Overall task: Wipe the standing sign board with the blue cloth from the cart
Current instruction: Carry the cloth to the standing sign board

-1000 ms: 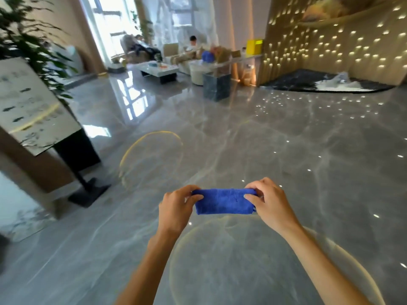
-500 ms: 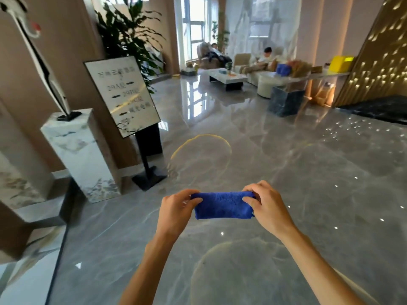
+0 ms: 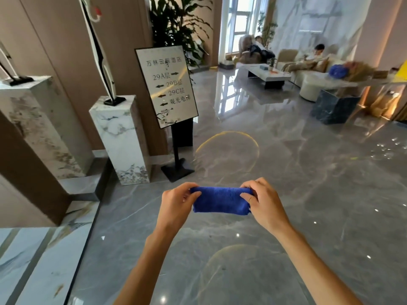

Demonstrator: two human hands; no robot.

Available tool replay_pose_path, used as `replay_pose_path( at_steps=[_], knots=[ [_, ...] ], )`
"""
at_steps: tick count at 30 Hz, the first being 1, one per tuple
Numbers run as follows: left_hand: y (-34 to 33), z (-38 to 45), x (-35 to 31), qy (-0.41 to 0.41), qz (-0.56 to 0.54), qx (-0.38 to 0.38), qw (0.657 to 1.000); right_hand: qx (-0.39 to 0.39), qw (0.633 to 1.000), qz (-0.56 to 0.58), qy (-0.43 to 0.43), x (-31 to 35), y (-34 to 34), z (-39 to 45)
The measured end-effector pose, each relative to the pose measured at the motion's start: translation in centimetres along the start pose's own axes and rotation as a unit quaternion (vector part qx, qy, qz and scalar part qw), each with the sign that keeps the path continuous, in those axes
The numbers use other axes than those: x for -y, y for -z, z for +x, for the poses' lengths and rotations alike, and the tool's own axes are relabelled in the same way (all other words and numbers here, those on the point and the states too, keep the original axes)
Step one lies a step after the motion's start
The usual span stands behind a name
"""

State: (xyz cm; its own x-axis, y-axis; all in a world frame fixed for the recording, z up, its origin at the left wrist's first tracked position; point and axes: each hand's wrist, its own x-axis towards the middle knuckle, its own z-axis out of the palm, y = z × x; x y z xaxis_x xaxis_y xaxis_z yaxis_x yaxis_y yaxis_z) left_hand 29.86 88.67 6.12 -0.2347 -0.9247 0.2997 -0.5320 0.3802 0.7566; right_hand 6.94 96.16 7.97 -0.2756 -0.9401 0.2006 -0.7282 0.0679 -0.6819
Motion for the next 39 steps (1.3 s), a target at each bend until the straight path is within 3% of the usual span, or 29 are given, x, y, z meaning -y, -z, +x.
replay_pose_path(
  at_steps=[26,39],
  knots=[
    [-10.7,24.7,2.3,0.114,-0.03,-0.091,0.989,0.097,0.991,0.031,0.085,-8.7,-1.6,32.2],
    [-12.5,38.9,9.4,0.129,-0.043,-0.101,0.986,0.155,0.984,0.011,0.086,-9.0,-7.0,47.7]
  ],
)
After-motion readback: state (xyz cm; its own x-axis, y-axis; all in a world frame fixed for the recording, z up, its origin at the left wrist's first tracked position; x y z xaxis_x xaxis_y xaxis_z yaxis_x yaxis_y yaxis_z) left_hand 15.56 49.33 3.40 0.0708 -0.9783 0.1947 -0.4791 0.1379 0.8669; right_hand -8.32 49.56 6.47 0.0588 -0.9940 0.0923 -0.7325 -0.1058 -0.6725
